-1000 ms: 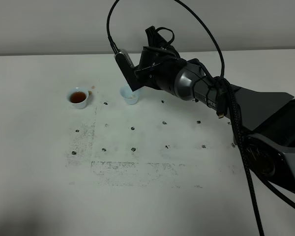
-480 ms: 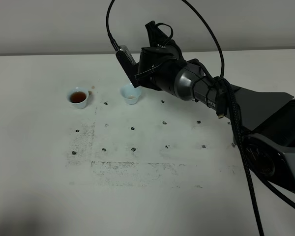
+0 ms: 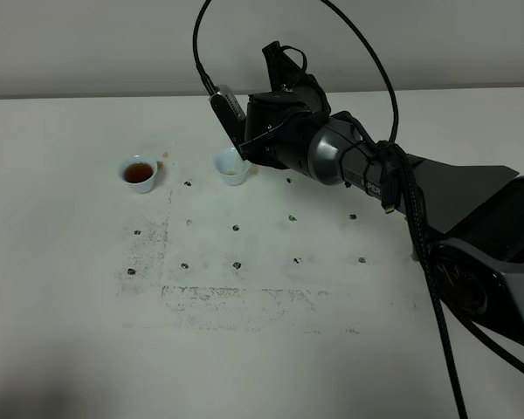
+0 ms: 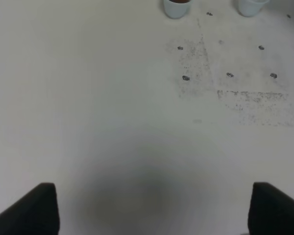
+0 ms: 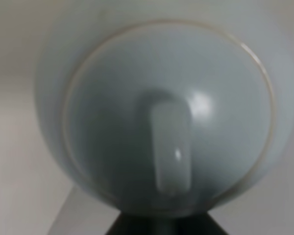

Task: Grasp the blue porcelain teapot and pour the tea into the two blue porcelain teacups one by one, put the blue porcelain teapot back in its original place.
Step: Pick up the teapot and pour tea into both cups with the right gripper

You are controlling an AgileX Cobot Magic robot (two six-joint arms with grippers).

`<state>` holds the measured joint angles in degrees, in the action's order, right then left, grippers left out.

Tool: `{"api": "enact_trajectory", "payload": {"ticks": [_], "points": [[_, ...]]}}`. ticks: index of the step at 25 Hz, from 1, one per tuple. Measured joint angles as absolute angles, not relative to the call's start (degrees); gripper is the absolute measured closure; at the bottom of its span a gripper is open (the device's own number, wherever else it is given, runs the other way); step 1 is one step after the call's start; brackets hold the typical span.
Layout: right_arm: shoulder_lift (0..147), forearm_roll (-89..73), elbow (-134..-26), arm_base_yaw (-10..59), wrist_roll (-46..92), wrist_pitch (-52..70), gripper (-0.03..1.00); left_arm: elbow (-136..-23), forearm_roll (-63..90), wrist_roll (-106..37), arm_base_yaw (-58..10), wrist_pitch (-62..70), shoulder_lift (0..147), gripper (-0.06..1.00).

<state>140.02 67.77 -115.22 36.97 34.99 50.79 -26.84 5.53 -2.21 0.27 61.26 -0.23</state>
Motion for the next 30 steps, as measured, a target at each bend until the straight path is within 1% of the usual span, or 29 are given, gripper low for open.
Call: {"api": "enact_trajectory", "payload": {"ticks": [6, 30], "points": [[140.02, 71.40, -112.89, 37.82, 30.22, 49.92, 0.92, -26.84, 5.53, -2.21, 0.27, 61.26, -0.23, 0.20], [140.02, 74.80, -112.80, 39.03, 27.56, 52.31, 0.92, -26.84, 5.53, -2.21, 0.27, 61.26, -0.23, 0.20]]}}
